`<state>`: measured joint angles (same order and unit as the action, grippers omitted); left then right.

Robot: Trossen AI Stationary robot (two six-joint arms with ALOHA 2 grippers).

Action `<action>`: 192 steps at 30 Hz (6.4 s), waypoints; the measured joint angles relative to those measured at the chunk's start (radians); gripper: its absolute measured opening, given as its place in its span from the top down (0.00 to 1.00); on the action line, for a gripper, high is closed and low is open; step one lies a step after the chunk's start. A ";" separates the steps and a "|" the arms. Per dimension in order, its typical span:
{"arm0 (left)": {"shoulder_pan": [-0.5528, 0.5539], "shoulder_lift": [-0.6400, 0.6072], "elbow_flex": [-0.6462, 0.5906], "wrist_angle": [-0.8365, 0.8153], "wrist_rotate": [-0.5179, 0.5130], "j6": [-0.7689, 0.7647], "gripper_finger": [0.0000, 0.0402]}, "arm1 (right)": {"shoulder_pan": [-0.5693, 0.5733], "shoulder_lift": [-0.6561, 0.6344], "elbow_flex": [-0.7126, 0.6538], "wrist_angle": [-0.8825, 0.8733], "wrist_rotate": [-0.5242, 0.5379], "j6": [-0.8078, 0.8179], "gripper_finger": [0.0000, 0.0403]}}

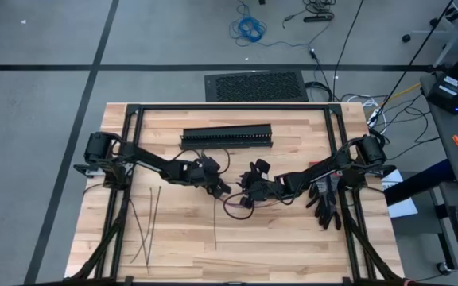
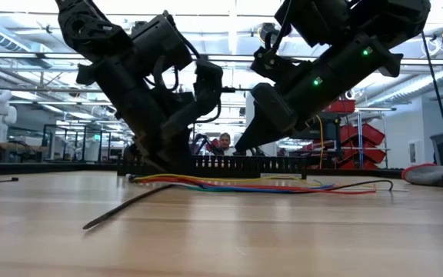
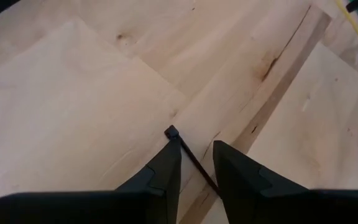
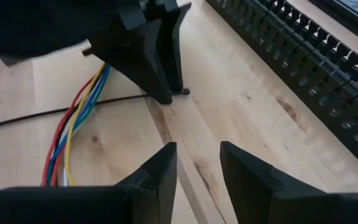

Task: Ziptie cables
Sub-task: Wrap the zip tie around the cable wires

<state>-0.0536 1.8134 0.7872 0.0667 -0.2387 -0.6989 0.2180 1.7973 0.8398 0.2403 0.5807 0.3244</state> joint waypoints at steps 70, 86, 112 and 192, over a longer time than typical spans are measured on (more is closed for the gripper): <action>-0.106 -0.179 -0.004 0.321 -0.250 0.302 1.00 | -0.168 0.000 -0.423 0.869 -0.246 0.009 0.71; -0.097 -0.171 -0.104 0.317 -0.317 0.269 1.00 | 0.050 0.003 -0.138 0.356 -0.079 -0.216 0.71; -0.185 -0.171 -0.203 0.344 -0.405 0.086 1.00 | 0.195 0.432 0.460 0.088 0.029 -0.748 0.71; -0.204 -0.052 -0.192 0.456 -0.514 -0.105 1.00 | 0.397 0.310 0.726 -0.337 0.197 -0.351 0.71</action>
<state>-0.2575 1.7615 0.5949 0.5228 -0.7529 -0.8036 0.6153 2.1077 1.5658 -0.0970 0.7779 -0.0269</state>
